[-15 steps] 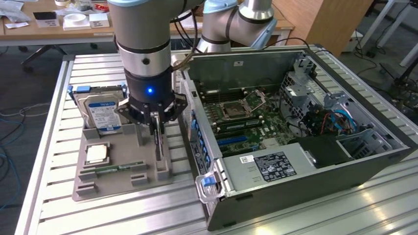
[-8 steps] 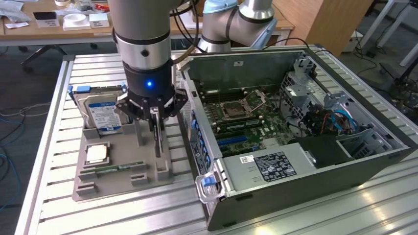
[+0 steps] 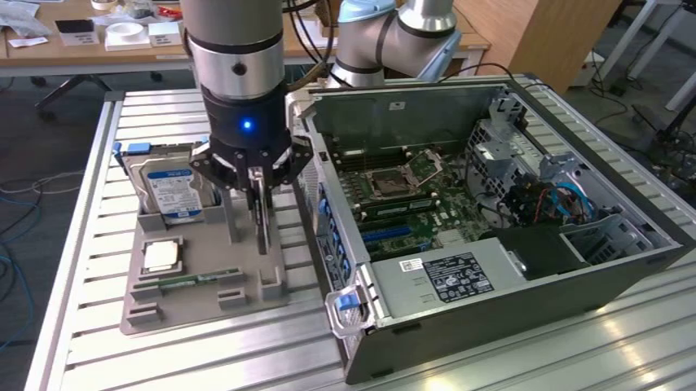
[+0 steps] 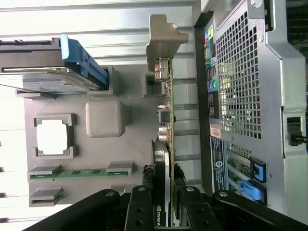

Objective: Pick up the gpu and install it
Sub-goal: 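Pick up the gpu and move the gpu toward the slot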

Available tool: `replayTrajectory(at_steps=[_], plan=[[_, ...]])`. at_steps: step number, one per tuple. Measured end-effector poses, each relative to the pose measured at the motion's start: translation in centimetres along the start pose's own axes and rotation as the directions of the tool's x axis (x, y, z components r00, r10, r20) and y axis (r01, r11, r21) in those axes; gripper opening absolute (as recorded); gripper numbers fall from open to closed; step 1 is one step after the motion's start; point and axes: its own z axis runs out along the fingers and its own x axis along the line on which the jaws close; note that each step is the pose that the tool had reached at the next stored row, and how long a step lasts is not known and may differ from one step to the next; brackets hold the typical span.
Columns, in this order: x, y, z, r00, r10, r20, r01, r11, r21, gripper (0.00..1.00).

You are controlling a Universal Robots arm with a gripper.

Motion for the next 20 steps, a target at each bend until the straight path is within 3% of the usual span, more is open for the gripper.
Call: replayTrajectory(at_steps=[20], plan=[[-0.1,0.19,-4.04,1.0000,0.000,0.0000,0.000,1.0000,0.0001,0.27]])
